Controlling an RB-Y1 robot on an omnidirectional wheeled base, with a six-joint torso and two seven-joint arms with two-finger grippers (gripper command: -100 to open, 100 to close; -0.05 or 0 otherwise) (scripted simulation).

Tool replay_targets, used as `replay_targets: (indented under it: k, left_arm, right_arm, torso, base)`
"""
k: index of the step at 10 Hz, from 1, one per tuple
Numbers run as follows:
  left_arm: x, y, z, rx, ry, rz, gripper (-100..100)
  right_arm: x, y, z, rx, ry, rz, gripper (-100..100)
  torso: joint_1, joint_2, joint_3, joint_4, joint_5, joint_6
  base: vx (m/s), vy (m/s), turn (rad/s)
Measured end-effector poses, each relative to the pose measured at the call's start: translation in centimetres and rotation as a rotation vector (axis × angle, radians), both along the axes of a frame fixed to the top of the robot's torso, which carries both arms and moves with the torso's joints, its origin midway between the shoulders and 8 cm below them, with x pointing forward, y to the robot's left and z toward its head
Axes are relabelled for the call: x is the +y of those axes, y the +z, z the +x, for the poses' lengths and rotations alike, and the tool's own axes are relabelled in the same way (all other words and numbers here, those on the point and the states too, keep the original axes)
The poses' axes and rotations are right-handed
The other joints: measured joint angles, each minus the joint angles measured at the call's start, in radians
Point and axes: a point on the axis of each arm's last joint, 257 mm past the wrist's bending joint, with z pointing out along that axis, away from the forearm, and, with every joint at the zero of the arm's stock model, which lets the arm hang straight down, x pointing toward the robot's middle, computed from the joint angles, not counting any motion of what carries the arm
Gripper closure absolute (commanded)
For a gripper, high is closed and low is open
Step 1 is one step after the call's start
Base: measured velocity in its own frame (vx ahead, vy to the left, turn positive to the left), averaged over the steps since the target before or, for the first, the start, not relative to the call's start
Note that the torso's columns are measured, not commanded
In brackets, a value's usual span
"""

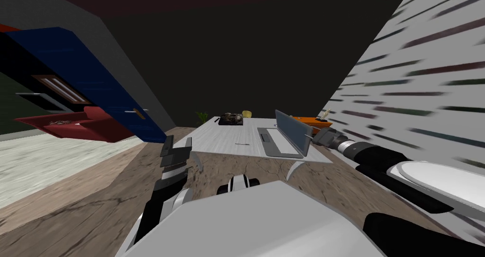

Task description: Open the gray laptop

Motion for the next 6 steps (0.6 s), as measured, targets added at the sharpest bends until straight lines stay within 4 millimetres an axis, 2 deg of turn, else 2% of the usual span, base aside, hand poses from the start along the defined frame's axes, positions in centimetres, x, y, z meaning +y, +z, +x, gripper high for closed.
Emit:
replay_targets:
  k: [2, 6]
  left_arm:
    - [0.0, 0.0, 0.0, 0.000, 0.000, 0.000, 0]
    - [0.0, 0.0, 0.0, 0.000, 0.000, 0.000, 0]
  right_arm:
    - [-0.2, -0.3, -0.1, 0.009, -0.004, -0.043, 100]
    - [-1.3, -2.5, -0.4, 0.038, -0.023, -0.170, 100]
  torso:
    - [-0.001, 0.001, 0.000, 0.001, 0.001, 0.001]
    - [0.003, -0.002, -0.001, -0.001, 0.001, 0.000]
  base:
    - [0.008, 0.054, 0.010]
    - [0.026, 0.106, 0.012]
